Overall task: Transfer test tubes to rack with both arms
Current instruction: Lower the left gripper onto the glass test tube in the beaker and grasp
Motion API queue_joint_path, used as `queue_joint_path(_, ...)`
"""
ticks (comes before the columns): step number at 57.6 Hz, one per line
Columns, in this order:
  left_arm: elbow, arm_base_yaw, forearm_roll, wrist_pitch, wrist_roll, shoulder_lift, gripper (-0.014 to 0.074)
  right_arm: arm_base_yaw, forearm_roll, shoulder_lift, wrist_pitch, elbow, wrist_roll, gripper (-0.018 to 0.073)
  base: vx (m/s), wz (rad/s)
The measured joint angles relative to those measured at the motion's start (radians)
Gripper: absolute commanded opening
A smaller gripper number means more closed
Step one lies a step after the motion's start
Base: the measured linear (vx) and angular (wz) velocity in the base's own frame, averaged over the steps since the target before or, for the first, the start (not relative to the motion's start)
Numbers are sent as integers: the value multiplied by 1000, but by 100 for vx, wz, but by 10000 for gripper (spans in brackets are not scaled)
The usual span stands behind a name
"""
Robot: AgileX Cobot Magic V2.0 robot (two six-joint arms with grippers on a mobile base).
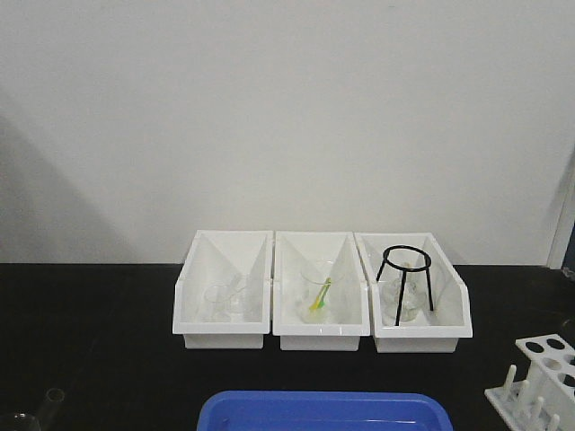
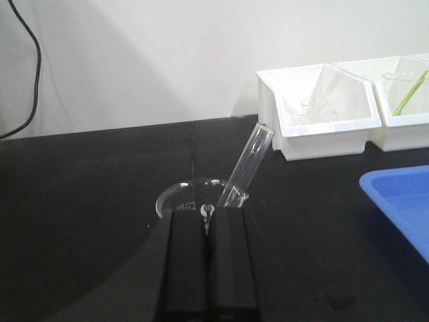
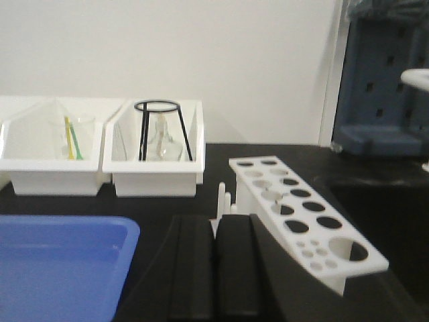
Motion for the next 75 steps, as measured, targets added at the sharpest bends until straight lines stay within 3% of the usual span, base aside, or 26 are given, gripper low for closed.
queue_joint_path(10, 0, 0, 0, -147, 0, 0, -20, 0, 0, 0, -193, 0, -3, -8, 0, 0)
queue_joint_path(16, -2, 0, -1, -245, -33, 0, -20, 0, 0, 0, -228, -11, -3, -8, 0, 0)
queue_joint_path(23, -73, 0, -17, -237, -91, 2, -20, 0, 7, 13, -186, -102, -3, -8, 0, 0)
queue_joint_path(31, -238, 0, -20, -245, -101, 83, -20, 0, 8, 132, -161, -291, -17, -8, 0, 0)
queue_joint_path(48, -593, 0, -20, -220, -101, 512, -20, 0, 8, 499, -92, -602, -26, -8, 0, 0)
queue_joint_path(67, -662, 0, -10, -184, -101, 799, -7, 0, 12, 729, -119, -650, -2, 0, 0, 0)
queue_joint_path(75, -662, 0, 76, -183, -92, 822, 43, 0, 12, 735, -117, -650, 1, 41, 0, 0)
